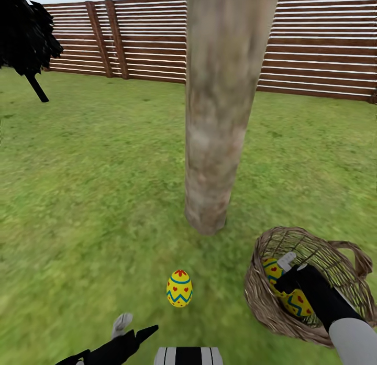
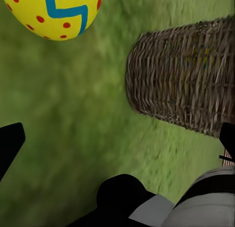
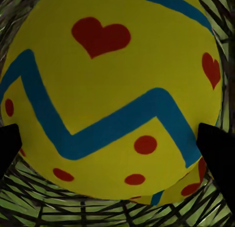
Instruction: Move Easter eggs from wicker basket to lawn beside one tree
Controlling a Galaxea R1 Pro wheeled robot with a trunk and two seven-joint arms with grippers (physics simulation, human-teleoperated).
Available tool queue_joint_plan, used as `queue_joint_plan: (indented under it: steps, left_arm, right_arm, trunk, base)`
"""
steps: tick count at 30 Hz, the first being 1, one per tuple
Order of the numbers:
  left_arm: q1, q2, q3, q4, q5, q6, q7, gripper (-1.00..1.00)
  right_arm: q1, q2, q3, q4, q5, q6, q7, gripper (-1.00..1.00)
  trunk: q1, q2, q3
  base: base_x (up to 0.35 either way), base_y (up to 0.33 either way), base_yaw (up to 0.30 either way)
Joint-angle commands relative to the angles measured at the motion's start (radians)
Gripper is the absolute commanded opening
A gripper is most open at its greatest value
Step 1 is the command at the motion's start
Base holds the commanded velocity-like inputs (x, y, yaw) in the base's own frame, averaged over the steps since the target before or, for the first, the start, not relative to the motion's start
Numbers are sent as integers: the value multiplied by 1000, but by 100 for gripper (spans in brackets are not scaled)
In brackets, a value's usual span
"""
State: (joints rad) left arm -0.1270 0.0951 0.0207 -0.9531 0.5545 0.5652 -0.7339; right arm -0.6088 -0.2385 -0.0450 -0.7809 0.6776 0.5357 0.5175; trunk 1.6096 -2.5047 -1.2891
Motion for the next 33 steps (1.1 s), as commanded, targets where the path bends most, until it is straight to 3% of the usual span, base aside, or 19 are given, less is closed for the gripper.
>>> queue_joint_plan:
  steps: [1, 21, 33]
  left_arm:
    - [0, 0, 1, 0, 5, 7, 0, 100]
    - [0, -1, 4, 19, 5, 5, 5, 100]
    - [0, -1, 4, 20, 5, 5, 5, 100]
  right_arm:
    - [0, 1, -3, 7, 16, 1, 9, -100]
    - [0, -3, -2, 51, 22, 5, 10, -100]
    - [0, -11, -7, 51, 21, 17, 14, -100]
  trunk:
    - [-1, 0, 3]
    - [-10, 5, 81]
    - [-56, 89, 118]
  base:
    - [0, 0, 0]
    - [0, 0, 0]
    - [0, 0, 0]
